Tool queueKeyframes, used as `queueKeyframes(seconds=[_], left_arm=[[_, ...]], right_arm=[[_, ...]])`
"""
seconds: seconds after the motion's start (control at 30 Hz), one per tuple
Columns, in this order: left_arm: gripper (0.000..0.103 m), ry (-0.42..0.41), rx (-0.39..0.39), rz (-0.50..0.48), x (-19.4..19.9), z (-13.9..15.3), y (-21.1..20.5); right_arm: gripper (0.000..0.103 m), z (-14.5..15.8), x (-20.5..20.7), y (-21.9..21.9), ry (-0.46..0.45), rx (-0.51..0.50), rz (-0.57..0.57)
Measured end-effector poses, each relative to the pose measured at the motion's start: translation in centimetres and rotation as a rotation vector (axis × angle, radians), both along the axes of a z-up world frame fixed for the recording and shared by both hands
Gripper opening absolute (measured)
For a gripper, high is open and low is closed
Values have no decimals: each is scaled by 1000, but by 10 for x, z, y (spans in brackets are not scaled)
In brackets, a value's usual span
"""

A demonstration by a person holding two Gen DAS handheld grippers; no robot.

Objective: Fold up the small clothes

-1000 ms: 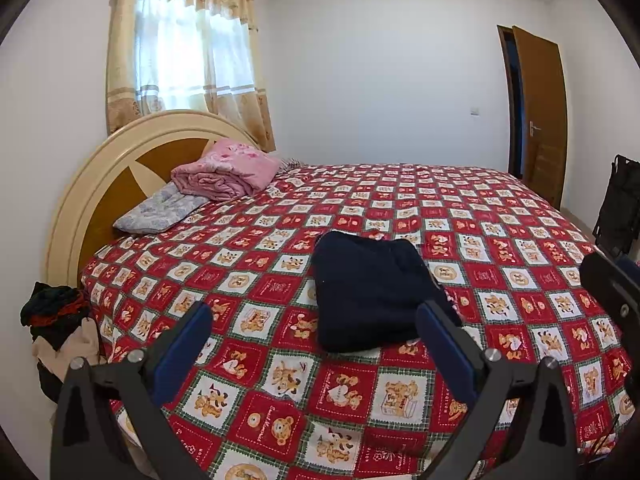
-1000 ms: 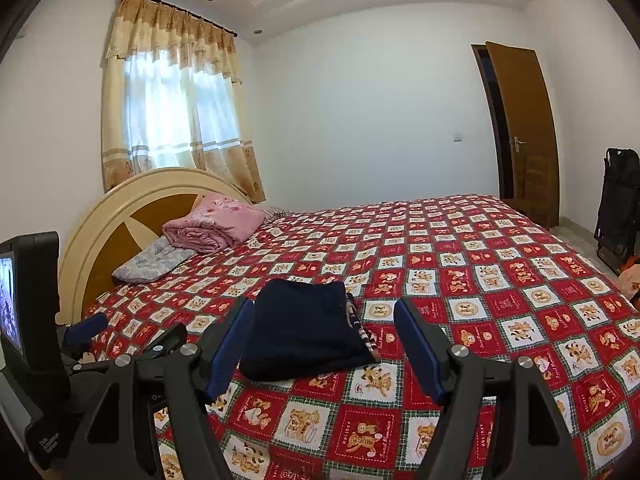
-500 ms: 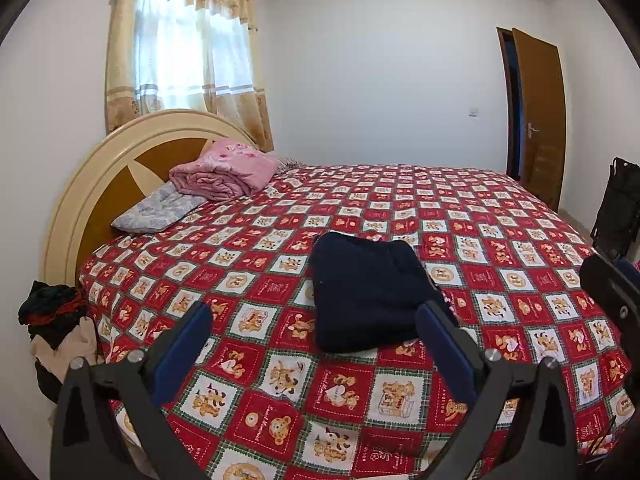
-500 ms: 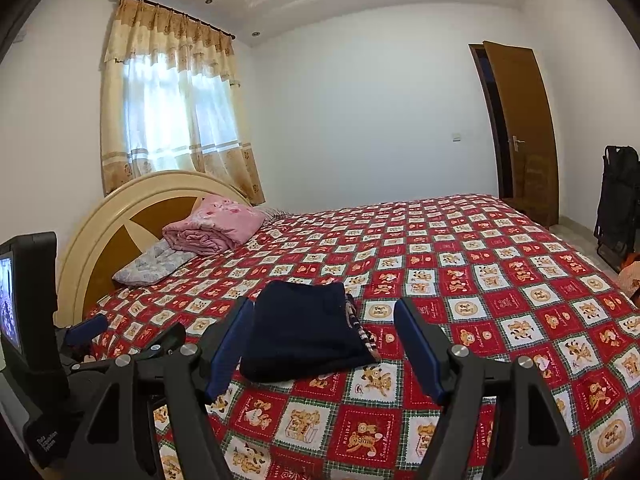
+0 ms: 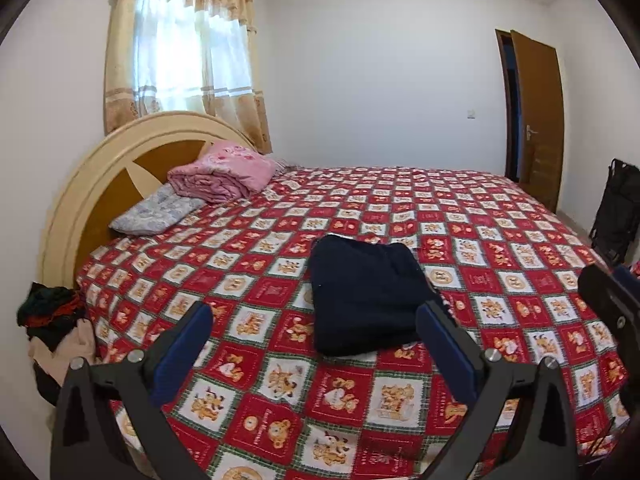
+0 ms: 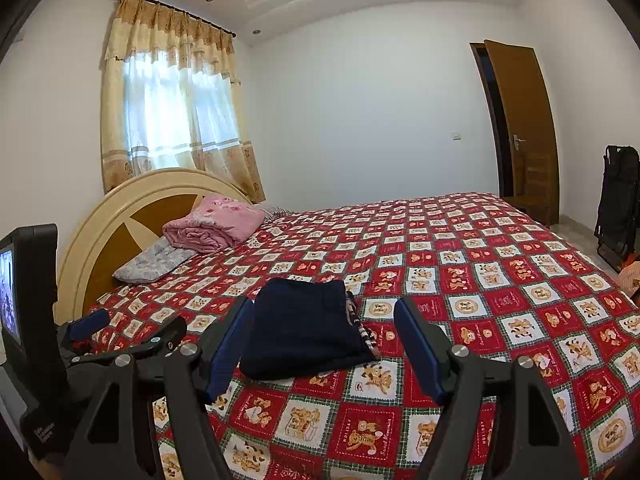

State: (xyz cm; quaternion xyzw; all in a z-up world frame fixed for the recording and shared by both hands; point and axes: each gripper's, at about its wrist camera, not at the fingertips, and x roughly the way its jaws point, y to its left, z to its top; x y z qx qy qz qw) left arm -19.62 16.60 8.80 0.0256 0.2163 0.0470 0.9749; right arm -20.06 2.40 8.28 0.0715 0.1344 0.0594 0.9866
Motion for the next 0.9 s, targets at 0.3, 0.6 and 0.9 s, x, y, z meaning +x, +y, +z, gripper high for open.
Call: queueKeyframes(seconds=[0.3, 0.6, 0.9], left_arm=[[103, 20, -21, -9, 4, -3, 2], [103, 14, -20, -15, 4, -4, 2], [103, -2, -5, -27, 2, -4, 0]], right_arm=[[73, 0, 1, 1, 4, 2, 1], [73, -1, 2, 5, 15, 6, -1], [73, -3, 7, 5, 30, 11, -4]])
